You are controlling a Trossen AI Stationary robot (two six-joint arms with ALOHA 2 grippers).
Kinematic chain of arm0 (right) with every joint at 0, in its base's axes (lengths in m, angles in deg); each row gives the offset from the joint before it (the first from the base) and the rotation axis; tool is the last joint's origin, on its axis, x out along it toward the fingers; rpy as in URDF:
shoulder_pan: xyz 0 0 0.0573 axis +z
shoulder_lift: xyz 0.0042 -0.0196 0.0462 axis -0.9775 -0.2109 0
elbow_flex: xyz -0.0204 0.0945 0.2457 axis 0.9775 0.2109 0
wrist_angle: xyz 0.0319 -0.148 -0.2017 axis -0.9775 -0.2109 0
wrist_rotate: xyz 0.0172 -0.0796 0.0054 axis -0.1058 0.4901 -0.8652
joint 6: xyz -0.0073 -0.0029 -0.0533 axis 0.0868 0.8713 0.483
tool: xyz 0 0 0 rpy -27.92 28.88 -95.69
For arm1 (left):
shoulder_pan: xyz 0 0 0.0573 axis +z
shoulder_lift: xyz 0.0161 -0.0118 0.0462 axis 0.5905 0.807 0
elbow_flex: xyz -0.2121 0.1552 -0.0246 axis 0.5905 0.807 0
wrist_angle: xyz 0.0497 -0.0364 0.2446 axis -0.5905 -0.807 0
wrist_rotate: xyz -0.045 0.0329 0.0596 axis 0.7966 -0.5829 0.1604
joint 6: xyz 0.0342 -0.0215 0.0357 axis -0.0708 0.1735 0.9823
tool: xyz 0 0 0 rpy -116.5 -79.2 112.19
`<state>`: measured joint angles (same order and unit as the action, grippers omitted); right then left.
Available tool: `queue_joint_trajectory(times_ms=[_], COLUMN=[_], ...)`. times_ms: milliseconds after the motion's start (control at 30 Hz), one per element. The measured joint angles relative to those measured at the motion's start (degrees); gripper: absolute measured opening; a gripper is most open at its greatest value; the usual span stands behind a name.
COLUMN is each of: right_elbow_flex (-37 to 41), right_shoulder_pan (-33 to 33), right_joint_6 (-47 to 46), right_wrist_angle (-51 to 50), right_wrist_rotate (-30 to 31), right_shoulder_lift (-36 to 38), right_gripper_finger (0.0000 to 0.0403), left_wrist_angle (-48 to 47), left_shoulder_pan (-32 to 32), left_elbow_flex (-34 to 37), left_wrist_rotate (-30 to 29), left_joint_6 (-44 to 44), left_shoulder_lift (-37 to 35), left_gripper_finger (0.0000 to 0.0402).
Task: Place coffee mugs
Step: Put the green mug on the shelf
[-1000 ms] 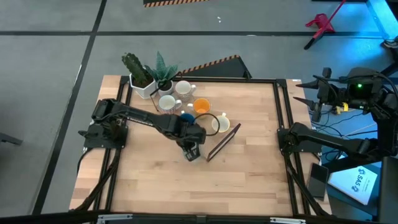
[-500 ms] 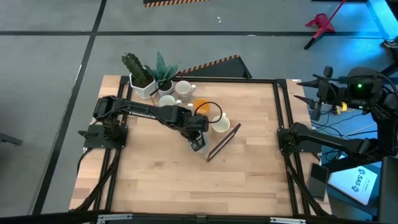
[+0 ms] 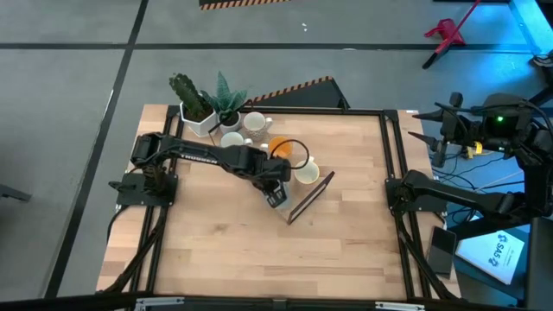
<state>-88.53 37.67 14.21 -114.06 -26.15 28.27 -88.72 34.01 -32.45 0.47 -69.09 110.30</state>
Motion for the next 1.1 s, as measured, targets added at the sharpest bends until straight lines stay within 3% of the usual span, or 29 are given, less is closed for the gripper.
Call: queue_joint_trajectory(times_ms=[600, 767, 1100], right_elbow_flex=[0.00, 0.00, 0.00], right_shoulder_pan=[-0.01, -0.01, -0.01], right_joint_6=[0.02, 0.05, 0.07], right_wrist_angle=[-0.04, -0.02, -0.02], right_wrist_rotate=[0.00, 0.02, 0.02], right_shoulder_lift=[0.00, 0.00, 0.00], right_gripper_finger=[0.0195, 0.0195, 0.0195], left_wrist_angle=[-0.26, -5.01, -3.22], left_shoulder_pan=[0.30, 0.47, 0.47], left_elbow_flex=[-1.92, -3.37, -3.56], left_wrist_rotate=[0.04, -0.72, 1.61], left_joint_6=[-0.26, -0.31, -1.81], left_shoulder_lift=[0.00, 0.00, 0.09], left_gripper_finger=[0.0016, 0.0016, 0.0016])
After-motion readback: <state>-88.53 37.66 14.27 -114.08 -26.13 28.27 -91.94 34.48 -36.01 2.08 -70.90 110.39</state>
